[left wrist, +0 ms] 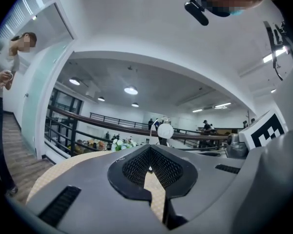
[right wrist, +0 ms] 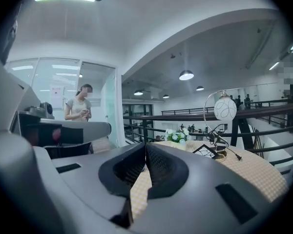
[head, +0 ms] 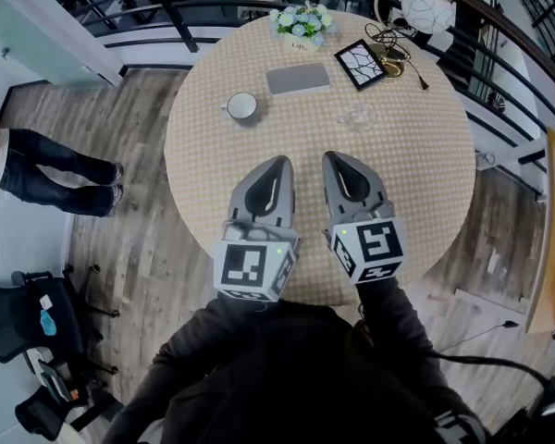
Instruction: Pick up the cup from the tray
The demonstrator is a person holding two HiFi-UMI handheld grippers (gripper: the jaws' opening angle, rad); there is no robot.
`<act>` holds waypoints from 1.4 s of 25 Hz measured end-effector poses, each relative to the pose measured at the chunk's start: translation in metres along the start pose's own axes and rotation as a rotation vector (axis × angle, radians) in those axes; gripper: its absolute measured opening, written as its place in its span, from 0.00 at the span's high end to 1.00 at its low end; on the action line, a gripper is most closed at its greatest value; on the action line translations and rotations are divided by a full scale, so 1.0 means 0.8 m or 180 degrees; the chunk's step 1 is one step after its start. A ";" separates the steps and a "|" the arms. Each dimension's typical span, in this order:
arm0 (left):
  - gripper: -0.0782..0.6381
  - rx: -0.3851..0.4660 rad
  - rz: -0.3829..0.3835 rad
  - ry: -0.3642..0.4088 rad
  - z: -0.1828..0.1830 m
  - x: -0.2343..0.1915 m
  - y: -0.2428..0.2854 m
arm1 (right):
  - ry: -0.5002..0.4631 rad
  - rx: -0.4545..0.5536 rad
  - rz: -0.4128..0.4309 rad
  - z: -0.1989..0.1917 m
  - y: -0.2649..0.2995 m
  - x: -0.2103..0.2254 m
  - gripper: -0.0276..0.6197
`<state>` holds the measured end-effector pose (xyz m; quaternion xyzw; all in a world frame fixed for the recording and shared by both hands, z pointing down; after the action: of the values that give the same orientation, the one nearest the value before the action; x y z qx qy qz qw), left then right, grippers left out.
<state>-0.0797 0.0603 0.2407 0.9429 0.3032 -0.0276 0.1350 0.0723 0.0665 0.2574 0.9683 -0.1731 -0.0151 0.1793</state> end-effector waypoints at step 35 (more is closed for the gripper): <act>0.88 0.0037 0.0105 0.0150 0.019 0.009 -0.003 | -0.0141 0.0218 -0.0013 0.027 -0.008 0.001 0.95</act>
<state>-0.0750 0.0622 0.2241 0.9490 0.2905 -0.0049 0.1227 0.0729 0.0643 0.2351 0.9737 -0.1755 -0.0310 0.1421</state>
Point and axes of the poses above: the fingertips, and each gripper's own axes: y forward along the fingers, x to its right, z out of its top, the point moved 9 cm from there along -y, backward along the fingers, and after that the axes turned 11 degrees about -x, right-handed, at the moved point
